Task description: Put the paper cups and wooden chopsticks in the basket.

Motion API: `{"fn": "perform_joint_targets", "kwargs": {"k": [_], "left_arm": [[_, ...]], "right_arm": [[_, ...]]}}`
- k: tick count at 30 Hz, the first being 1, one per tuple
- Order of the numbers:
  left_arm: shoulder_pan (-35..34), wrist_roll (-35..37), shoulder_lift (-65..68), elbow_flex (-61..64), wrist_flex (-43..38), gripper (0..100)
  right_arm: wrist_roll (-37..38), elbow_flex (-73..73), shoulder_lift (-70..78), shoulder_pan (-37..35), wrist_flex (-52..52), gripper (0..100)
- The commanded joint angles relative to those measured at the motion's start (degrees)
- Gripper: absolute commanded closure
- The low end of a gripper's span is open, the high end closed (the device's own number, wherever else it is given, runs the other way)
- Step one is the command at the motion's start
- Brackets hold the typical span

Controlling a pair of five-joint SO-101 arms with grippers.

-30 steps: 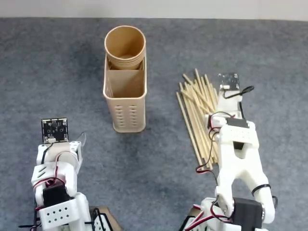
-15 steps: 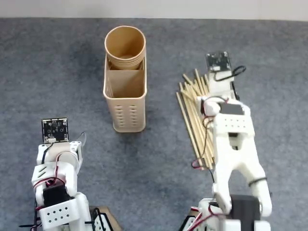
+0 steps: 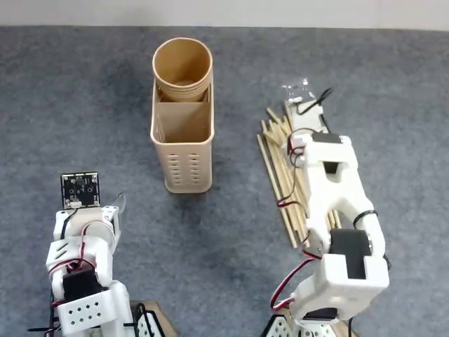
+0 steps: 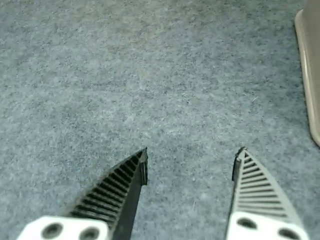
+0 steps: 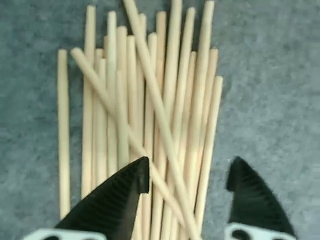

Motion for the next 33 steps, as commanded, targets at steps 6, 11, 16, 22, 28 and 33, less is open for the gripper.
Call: {"fn": "perform_joint_targets", "kwargs": {"k": [6, 11, 16, 22, 28, 33], "left_arm": [[0.75, -0.79, 0.40, 1.19, 0.26, 72], [0.75, -0.79, 0.40, 1.19, 0.26, 72], [0.75, -0.79, 0.40, 1.19, 0.26, 72], [0.75, -0.79, 0.40, 1.19, 0.26, 72], [0.75, -0.79, 0.40, 1.19, 0.26, 72], [0.75, -0.79, 0.40, 1.19, 0.26, 72]], "right_arm": [[5.19, 0.75, -0.22, 0.66, -1.27, 82.0], [5.19, 3.03, -0.04, 0.66, -4.00, 82.1], [5.36, 4.00, 1.45, 0.92, -4.00, 82.9], [9.32, 4.00, 4.62, 0.92, -4.00, 94.0], [8.79, 3.91, 2.95, 1.01, -4.00, 96.9], [9.05, 2.77, -4.00, 0.92, -3.82, 99.3]]}}
